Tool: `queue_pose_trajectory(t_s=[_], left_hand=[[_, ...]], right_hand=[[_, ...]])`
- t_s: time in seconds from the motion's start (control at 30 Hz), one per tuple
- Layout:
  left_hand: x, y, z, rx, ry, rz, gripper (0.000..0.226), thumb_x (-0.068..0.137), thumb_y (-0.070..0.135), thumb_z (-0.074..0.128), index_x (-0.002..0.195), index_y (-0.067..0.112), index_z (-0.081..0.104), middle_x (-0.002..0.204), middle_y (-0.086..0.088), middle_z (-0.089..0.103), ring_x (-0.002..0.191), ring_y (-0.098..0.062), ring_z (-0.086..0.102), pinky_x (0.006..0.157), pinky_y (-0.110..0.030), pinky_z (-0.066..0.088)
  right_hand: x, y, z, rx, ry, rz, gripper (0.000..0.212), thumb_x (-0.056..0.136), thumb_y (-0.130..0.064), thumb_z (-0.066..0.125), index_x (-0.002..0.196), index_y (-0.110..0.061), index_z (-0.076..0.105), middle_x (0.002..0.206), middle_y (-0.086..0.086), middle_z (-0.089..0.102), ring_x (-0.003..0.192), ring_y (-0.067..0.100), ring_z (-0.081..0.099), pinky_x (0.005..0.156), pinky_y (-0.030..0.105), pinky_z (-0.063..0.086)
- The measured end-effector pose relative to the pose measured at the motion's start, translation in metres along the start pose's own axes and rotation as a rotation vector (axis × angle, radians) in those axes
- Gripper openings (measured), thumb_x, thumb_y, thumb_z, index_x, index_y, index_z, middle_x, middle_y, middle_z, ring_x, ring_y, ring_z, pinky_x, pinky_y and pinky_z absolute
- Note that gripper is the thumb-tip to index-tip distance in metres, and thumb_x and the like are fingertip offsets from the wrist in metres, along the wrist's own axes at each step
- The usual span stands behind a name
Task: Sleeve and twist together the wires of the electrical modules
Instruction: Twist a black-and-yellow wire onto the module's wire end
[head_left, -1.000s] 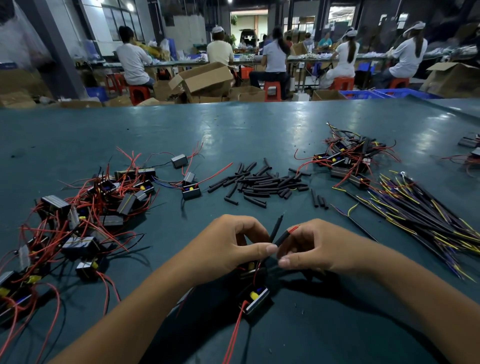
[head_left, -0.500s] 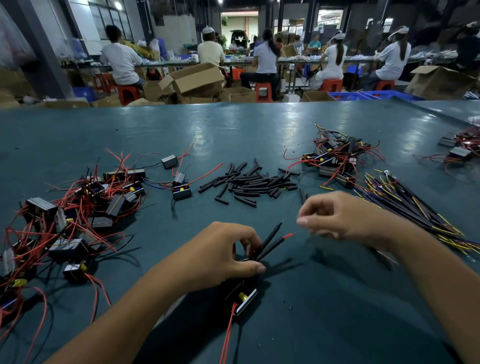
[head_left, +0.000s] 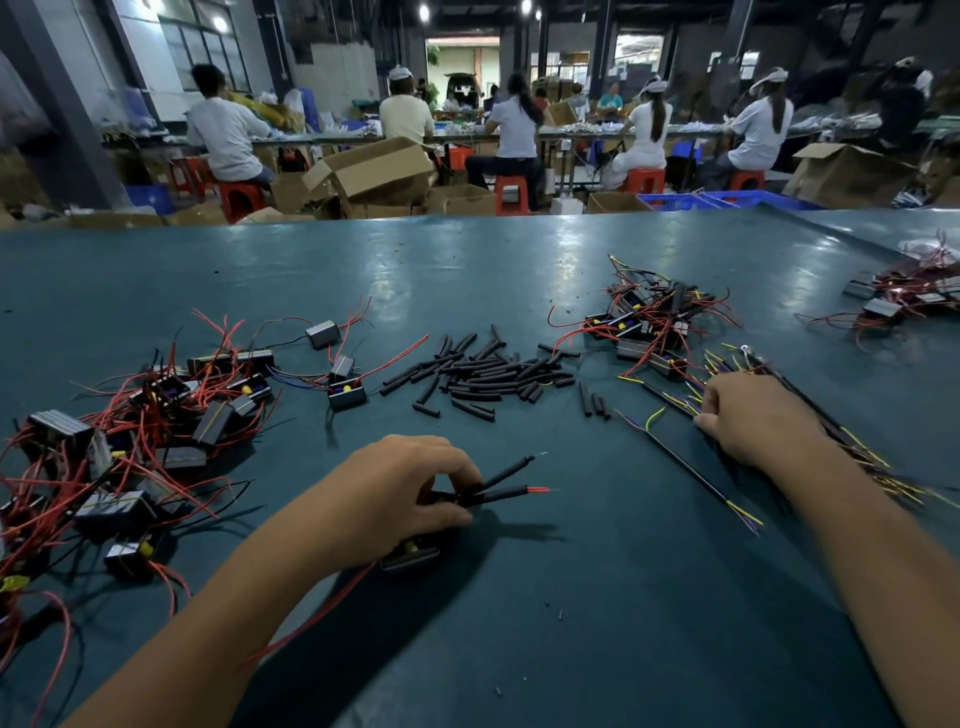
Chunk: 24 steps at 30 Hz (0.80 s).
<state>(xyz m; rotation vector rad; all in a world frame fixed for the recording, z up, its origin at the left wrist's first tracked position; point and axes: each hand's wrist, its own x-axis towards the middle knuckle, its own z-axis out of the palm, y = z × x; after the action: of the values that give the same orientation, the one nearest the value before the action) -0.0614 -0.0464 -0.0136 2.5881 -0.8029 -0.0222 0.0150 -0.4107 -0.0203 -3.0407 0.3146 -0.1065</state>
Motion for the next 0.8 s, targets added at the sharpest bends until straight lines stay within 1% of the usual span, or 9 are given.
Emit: queue_pose_trajectory(t_s=[0.07, 0.2, 0.33, 0.43, 0.5, 0.57, 0.63, 0.7, 0.8], left_hand=[[-0.001, -0.002, -0.001, -0.035, 0.012, 0.004, 0.024, 0.085, 0.041, 0.076, 0.106, 0.032, 0.07, 0.1, 0.019, 0.064, 0.084, -0.007, 0.057, 0.079, -0.029, 0.05], [-0.003, -0.008, -0.006, -0.096, 0.108, 0.0, 0.035, 0.081, 0.054, 0.069, 0.106, 0.03, 0.071, 0.096, 0.024, 0.064, 0.082, -0.005, 0.057, 0.072, -0.012, 0.044], [-0.006, -0.014, -0.015, -0.201, 0.328, -0.022, 0.022, 0.083, 0.047, 0.065, 0.093, 0.028, 0.072, 0.079, 0.034, 0.061, 0.065, 0.002, 0.054, 0.061, -0.005, 0.039], [-0.005, -0.023, -0.023, -0.318, 0.457, -0.089, 0.019, 0.084, 0.045, 0.064, 0.084, 0.029, 0.073, 0.067, 0.007, 0.063, 0.054, -0.005, 0.046, 0.054, -0.016, 0.036], [-0.005, -0.025, -0.025, -0.393, 0.517, -0.111, 0.021, 0.086, 0.042, 0.064, 0.08, 0.024, 0.072, 0.069, -0.005, 0.064, 0.057, -0.013, 0.045, 0.056, -0.022, 0.037], [-0.004, -0.022, -0.023, -0.428, 0.527, -0.122, 0.019, 0.091, 0.034, 0.065, 0.078, 0.022, 0.072, 0.07, -0.007, 0.065, 0.058, -0.008, 0.045, 0.055, -0.019, 0.036], [-0.002, -0.017, -0.018, -0.438, 0.498, -0.13, 0.017, 0.093, 0.026, 0.067, 0.077, 0.021, 0.072, 0.072, -0.008, 0.066, 0.058, -0.008, 0.045, 0.055, -0.021, 0.037], [0.0, -0.015, -0.013, -0.481, 0.47, -0.138, 0.016, 0.094, 0.023, 0.067, 0.078, 0.021, 0.072, 0.074, -0.009, 0.067, 0.059, -0.01, 0.046, 0.056, -0.024, 0.038], [0.002, -0.008, -0.009, -0.693, 0.418, -0.139, 0.01, 0.094, 0.022, 0.068, 0.085, 0.02, 0.073, 0.076, -0.003, 0.071, 0.057, -0.006, 0.047, 0.053, -0.015, 0.039]], right_hand=[[0.0, -0.003, 0.002, -0.036, 0.005, 0.02, 0.012, 0.094, -0.022, 0.06, 0.084, -0.016, 0.058, 0.095, 0.009, 0.063, 0.092, 0.031, 0.059, 0.081, 0.037, 0.052], [0.0, -0.004, 0.004, -0.087, -0.02, 0.01, 0.038, 0.096, -0.017, 0.052, 0.062, -0.017, 0.035, 0.071, 0.008, 0.045, 0.076, 0.03, 0.049, 0.069, 0.033, 0.044], [-0.003, -0.009, -0.002, 0.009, 0.027, -0.014, 0.026, 0.1, -0.021, 0.051, 0.081, -0.005, 0.056, 0.091, 0.018, 0.064, 0.086, 0.034, 0.058, 0.073, 0.034, 0.047], [-0.009, -0.019, -0.009, 0.238, 0.079, -0.069, 0.018, 0.1, -0.02, 0.053, 0.096, -0.006, 0.063, 0.095, 0.013, 0.07, 0.087, 0.028, 0.062, 0.069, 0.033, 0.043], [-0.016, -0.029, -0.014, 0.589, 0.096, -0.097, 0.01, 0.1, -0.017, 0.055, 0.096, -0.013, 0.064, 0.085, 0.003, 0.07, 0.075, 0.017, 0.059, 0.062, 0.029, 0.04], [-0.025, -0.04, -0.017, 1.031, -0.049, -0.099, 0.013, 0.101, -0.012, 0.054, 0.103, -0.01, 0.067, 0.078, -0.001, 0.066, 0.067, 0.013, 0.053, 0.058, 0.024, 0.042], [-0.036, -0.051, -0.02, 1.308, -0.278, -0.144, 0.019, 0.101, -0.009, 0.05, 0.106, -0.003, 0.067, 0.075, 0.0, 0.059, 0.062, 0.009, 0.048, 0.052, 0.017, 0.04], [-0.046, -0.059, -0.021, 1.441, -0.479, -0.238, 0.018, 0.097, -0.009, 0.051, 0.103, -0.001, 0.066, 0.075, 0.003, 0.058, 0.06, 0.009, 0.049, 0.049, 0.016, 0.041], [-0.06, -0.071, -0.02, 1.527, -0.76, -0.374, 0.017, 0.092, -0.013, 0.055, 0.101, -0.003, 0.064, 0.077, 0.006, 0.061, 0.06, 0.013, 0.056, 0.053, 0.019, 0.049]])
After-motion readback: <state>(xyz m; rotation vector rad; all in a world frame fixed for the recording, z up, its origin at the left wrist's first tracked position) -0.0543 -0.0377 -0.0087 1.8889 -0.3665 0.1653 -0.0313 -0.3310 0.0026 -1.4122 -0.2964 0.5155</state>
